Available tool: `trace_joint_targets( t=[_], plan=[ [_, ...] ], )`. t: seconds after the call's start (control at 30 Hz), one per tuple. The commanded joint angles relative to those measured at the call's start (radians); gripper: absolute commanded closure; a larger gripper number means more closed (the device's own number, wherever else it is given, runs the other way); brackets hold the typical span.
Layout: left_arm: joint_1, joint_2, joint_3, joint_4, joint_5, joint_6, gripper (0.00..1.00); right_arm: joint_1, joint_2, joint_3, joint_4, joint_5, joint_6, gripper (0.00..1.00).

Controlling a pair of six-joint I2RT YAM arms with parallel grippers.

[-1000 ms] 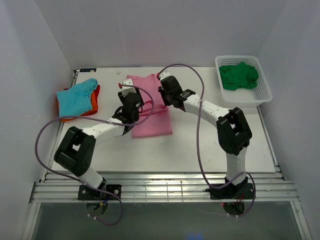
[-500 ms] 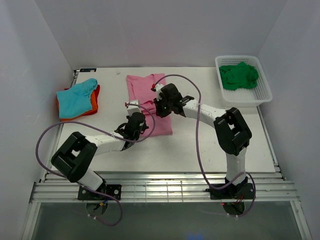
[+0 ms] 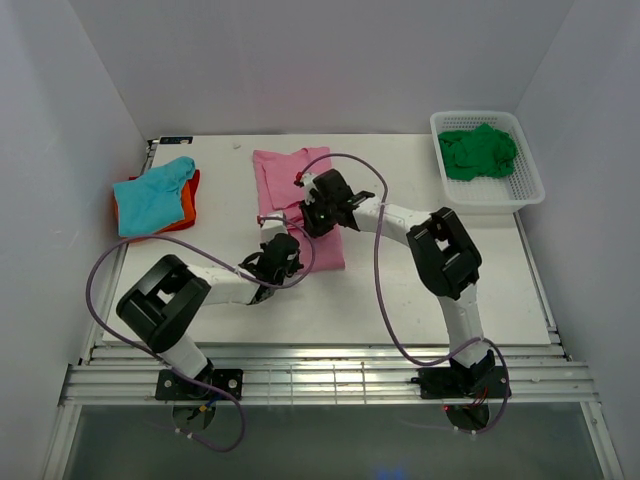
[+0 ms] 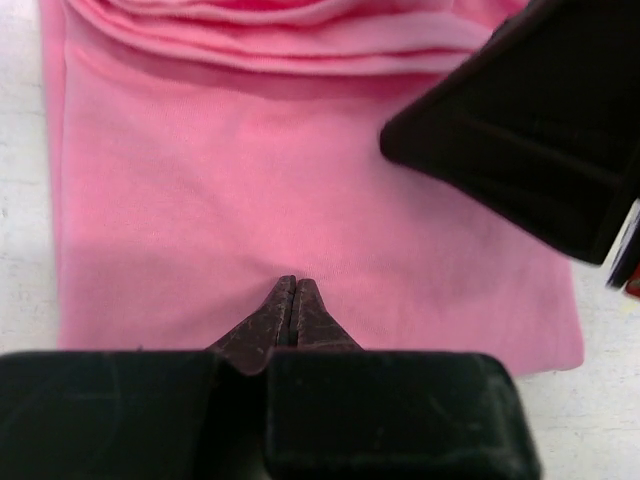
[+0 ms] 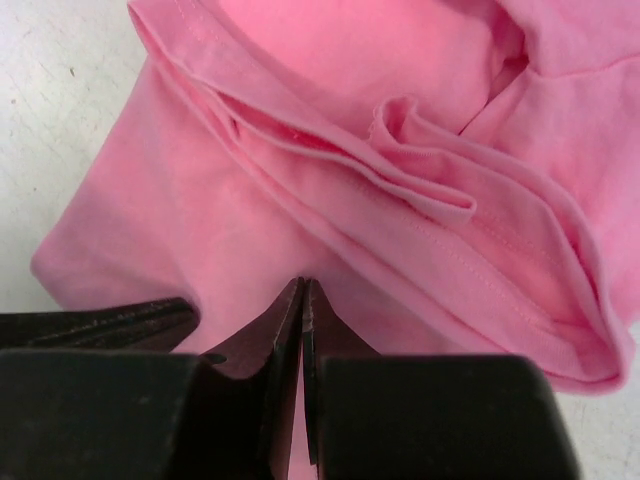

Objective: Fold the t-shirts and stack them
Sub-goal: Fold the tshirt

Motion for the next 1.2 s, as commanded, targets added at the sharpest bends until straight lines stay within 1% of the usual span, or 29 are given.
trace_joint_targets(
  t=[0.0, 0.4, 0.53, 0.7, 0.83, 0.97, 1.03, 1.13, 1.17],
  plan=[
    [-0.012, 0.017, -0.016, 0.004, 0.010, -0.041, 1.00, 0.003, 0.027, 0.066, 0.000, -0.008, 0.000, 0.92],
    [-0.045, 0.043, -0.075, 0.004, 0.004, -0.095, 1.00, -0.008, 0.145, 0.228, -0.037, 0.065, -0.020, 0.92],
    [-0.066, 0.043, -0.090, 0.003, -0.001, -0.113, 1.00, -0.029, 0.202, 0.313, -0.069, 0.099, -0.023, 0.92],
    [-0.088, 0.028, -0.107, -0.006, -0.015, -0.127, 1.00, -0.061, 0.265, 0.380, -0.069, 0.122, -0.014, 0.92],
    [-0.107, 0.005, -0.122, -0.025, -0.024, -0.147, 1.00, -0.080, 0.283, 0.434, -0.069, 0.130, -0.004, 0.92],
    [-0.134, -0.020, -0.144, -0.066, -0.044, -0.173, 1.00, -0.090, 0.273, 0.436, -0.068, 0.131, -0.003, 0.92],
    [-0.150, -0.033, -0.150, -0.083, -0.050, -0.194, 1.00, -0.092, 0.242, 0.416, -0.065, 0.130, -0.010, 0.92],
    [-0.186, -0.047, -0.167, -0.137, -0.078, -0.229, 1.00, -0.090, 0.133, 0.289, -0.011, 0.121, -0.013, 0.92],
    [-0.195, -0.052, -0.170, -0.157, -0.090, -0.242, 1.00, -0.090, 0.100, 0.246, 0.024, 0.122, -0.014, 0.90]
  ],
)
